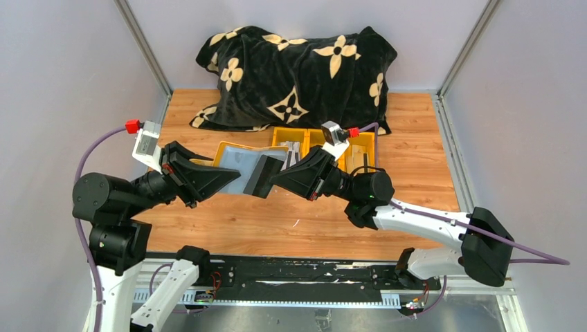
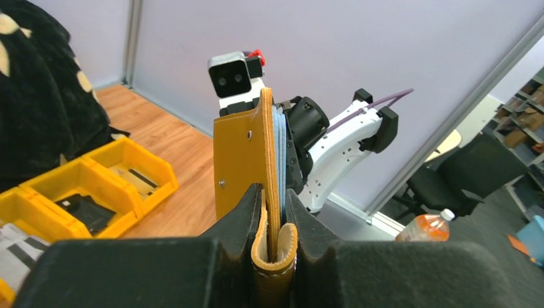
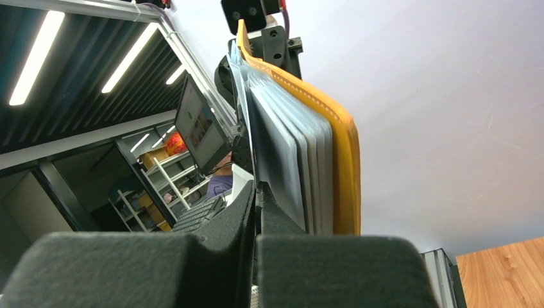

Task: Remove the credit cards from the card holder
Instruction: Remove the credit card from the card holder, then place the card holder in the storage box.

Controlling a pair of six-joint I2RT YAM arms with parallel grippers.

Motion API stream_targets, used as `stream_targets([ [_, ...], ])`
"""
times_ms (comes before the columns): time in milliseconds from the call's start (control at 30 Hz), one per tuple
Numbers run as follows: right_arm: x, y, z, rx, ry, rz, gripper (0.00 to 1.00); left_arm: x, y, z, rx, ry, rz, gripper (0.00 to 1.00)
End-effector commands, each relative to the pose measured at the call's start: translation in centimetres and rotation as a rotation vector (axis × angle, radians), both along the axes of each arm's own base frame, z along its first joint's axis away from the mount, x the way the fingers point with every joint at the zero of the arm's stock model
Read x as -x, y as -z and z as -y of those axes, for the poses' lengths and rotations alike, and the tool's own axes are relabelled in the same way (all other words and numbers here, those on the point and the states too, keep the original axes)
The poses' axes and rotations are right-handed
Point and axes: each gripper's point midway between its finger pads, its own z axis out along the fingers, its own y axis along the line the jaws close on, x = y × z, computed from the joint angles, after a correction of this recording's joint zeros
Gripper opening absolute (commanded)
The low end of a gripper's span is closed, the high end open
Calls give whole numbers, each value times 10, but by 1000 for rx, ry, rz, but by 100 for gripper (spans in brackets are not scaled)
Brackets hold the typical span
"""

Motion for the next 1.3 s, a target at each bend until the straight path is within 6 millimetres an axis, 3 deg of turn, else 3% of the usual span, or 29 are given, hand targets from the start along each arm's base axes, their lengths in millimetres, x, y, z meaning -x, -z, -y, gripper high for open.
stream_targets([
  [0,-8,4,4,-11,28,-21,0,6,-14,-7,-7,-55,110,0],
  [267,-26,18,23,50,97,-58,0,-6,-2,-15,-84,-155,143,0],
  [500,-59,42,42,124,149,-172,0,-24,9,-28,-136,-285,156,0],
  [633,-86,69,57,241,233,-250,0,-24,11,-30,-151,-300,166,0],
  [767,-114,108,72,470,399,-266,0,-24,14,-31,-161,-302,164,0],
  [1000,-163,166,116,818,642,-326,0,-24,17,-30,-170,-290,156,0],
  [1267,-216,214,145,1068,764,-353,0,-20,15,-29,-166,-277,158,0],
])
